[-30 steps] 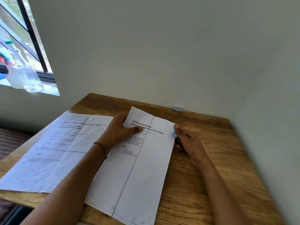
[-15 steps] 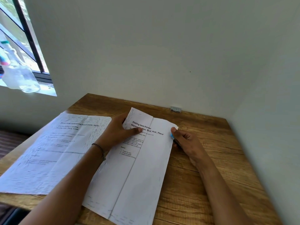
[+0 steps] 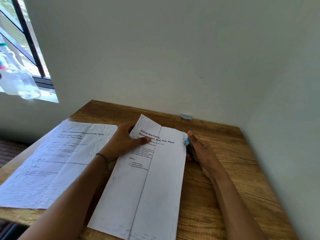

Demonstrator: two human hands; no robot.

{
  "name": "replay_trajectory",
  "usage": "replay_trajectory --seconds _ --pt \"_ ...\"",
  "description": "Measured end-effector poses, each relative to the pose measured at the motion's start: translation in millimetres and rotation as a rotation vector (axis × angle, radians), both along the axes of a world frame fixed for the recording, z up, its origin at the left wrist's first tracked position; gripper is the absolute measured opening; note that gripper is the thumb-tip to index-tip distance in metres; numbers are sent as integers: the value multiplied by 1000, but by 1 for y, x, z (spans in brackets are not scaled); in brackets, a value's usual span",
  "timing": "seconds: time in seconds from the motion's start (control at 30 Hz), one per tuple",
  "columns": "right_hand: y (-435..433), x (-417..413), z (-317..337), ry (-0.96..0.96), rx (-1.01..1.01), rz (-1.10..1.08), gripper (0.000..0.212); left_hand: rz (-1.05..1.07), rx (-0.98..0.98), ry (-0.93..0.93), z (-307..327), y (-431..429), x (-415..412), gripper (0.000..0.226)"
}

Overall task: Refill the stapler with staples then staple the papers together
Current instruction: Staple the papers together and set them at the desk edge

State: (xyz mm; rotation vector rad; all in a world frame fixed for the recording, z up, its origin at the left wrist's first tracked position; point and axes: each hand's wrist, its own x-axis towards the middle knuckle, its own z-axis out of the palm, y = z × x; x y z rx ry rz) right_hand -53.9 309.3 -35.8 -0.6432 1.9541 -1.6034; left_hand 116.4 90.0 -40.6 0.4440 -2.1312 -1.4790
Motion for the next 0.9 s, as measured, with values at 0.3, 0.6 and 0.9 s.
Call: replay_trajectory --seconds 0.3,0.6,0.9 --pt "1 -1 -1 74 73 -12 69 17 12 29 2 -3 3 33" --pt "3 3 3 99 41 -39 48 -14 -14 33 2 -5 4 34" --pt "12 -9 3 49 -7 -51 58 -19 -32 19 0 -5 3 30"
